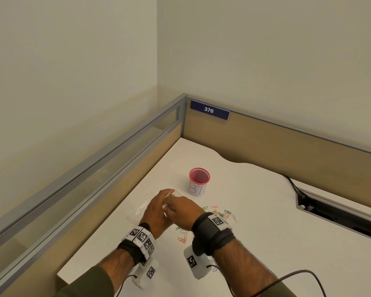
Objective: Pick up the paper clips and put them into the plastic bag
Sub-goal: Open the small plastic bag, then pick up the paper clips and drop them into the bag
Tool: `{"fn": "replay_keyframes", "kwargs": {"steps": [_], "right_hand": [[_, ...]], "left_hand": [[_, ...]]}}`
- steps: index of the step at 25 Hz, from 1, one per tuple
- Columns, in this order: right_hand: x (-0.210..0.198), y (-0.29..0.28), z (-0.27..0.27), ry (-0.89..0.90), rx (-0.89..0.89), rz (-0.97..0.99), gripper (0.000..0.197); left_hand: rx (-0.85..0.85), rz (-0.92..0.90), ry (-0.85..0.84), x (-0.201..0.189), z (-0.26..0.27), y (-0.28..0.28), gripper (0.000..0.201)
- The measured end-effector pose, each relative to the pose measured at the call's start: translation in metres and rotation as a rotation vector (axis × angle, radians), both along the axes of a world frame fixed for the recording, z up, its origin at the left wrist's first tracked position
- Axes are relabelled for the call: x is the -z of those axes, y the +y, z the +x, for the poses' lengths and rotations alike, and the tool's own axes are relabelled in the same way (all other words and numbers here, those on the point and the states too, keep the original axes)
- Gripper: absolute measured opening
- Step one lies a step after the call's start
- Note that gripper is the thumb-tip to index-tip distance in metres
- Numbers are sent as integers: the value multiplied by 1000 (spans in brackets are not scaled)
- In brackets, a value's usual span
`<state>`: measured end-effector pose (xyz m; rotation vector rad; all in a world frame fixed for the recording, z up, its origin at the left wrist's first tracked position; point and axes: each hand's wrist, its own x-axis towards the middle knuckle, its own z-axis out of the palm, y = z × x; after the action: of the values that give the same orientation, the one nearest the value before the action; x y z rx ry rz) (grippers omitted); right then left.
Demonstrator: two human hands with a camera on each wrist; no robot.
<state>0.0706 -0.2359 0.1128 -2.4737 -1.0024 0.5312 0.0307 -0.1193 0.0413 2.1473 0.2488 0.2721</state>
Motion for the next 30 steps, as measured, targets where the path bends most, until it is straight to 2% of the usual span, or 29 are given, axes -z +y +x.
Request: {"fn": "replay_keyframes", "kwargs": {"steps": [4,6,9,11,14,16,18,20,23,25,27,30], "right_hand": [[-5,-6,-4,-15,7,77,29],[-10,-12,-6,-70,54,232,26],[-11,-42,6,-117,236,456,19],[11,-84,26,-91,386,357,18],[76,-157,50,13,633,-140,27],[115,-186,47,121,747,-380,35],[138,-189,41,160,819,-401,35],[145,-169,38,158,830,-303,30],[137,-141,41,170,790,-142,14],[127,-140,56,110,785,-116,19],[121,-149,74,61,770,-177,31],[123,-158,93,45,683,-392,40]], "left_hand": [[11,-48,8,2,-3,1,44],[-26,-64,-17,0,-4,2,39],[-101,-107,-70,-6,-10,9,37],[-111,-135,-67,-9,-14,16,37],[-100,-140,-75,-10,-20,22,41],[-104,-141,-82,-10,-23,21,42],[-109,-140,-74,-9,-23,20,43],[-113,-133,-65,-9,-23,18,44],[-98,-127,-52,-8,-22,14,45],[-85,-125,-52,-10,-22,12,46],[-80,-132,-47,-11,-22,11,46],[-73,-142,-43,-11,-23,10,48]]}}
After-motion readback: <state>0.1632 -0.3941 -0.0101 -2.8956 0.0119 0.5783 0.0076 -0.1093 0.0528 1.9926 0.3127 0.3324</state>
